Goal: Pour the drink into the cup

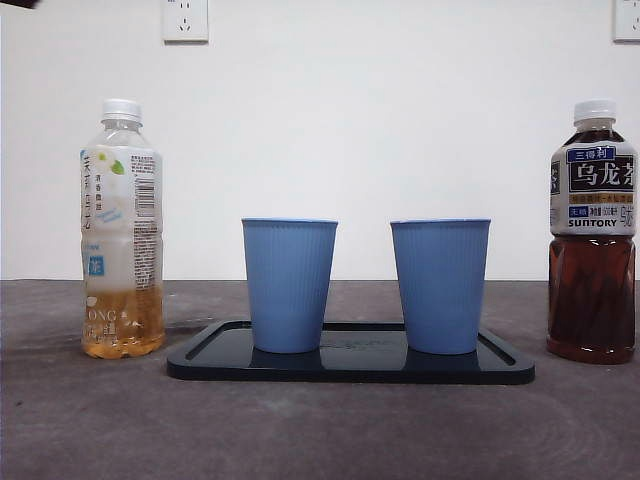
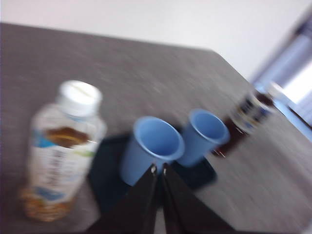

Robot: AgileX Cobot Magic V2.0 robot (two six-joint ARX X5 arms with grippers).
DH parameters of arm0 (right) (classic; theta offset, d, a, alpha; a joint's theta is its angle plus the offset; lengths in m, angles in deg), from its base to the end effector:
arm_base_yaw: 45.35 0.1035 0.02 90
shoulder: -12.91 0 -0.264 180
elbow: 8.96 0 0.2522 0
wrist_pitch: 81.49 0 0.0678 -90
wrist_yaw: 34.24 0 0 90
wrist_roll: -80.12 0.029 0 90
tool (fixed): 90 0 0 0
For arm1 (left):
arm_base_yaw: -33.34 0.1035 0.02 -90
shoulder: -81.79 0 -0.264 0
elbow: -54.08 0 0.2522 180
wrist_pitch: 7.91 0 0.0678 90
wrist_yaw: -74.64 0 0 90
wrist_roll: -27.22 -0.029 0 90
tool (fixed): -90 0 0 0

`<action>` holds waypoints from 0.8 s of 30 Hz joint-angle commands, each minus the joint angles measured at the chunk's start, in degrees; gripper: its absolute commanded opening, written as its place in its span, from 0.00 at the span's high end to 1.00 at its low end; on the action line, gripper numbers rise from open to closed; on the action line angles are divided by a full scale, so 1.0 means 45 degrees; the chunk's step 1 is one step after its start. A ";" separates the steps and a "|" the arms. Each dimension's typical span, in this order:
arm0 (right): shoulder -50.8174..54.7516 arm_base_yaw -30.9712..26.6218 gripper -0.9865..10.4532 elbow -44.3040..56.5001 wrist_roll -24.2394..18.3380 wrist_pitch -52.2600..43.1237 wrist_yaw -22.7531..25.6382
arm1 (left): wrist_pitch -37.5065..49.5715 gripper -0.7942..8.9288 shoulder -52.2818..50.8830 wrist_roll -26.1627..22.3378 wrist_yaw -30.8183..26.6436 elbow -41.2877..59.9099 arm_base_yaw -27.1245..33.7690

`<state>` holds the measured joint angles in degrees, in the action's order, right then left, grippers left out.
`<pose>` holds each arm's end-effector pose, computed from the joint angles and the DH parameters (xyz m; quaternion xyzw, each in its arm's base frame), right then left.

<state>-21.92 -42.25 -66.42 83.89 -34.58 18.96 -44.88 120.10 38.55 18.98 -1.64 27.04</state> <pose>0.1179 0.0238 0.3139 0.0912 0.2121 0.3268 0.9165 0.1373 -0.0316 0.3119 -0.1322 0.1978 -0.3243 0.9156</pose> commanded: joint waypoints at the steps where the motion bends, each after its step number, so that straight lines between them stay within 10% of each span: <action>1: -0.0155 0.0034 0.90 -0.0209 -0.0534 -0.0136 -0.0291 | -0.0102 0.90 0.0544 -0.0962 0.0588 -0.0209 -0.0355; 11: -0.0155 0.0034 0.77 -0.0204 -0.0559 -0.0117 0.0287 | -0.0155 0.86 0.1059 -0.1379 0.0597 -0.0209 -0.0840; 17: -0.0155 0.0034 0.47 -0.0204 -0.0539 -0.0117 0.0287 | 0.0068 0.52 0.1059 -0.1375 0.0597 -0.0209 -0.0845; 24: -0.0272 0.0034 0.46 -0.0189 -0.0257 -0.0117 0.0432 | 0.0112 0.44 0.1059 -0.1370 0.0597 -0.0209 -0.0855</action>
<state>-22.58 -42.25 -66.46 82.05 -34.71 20.73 -45.16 124.49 33.50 21.13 -1.64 23.41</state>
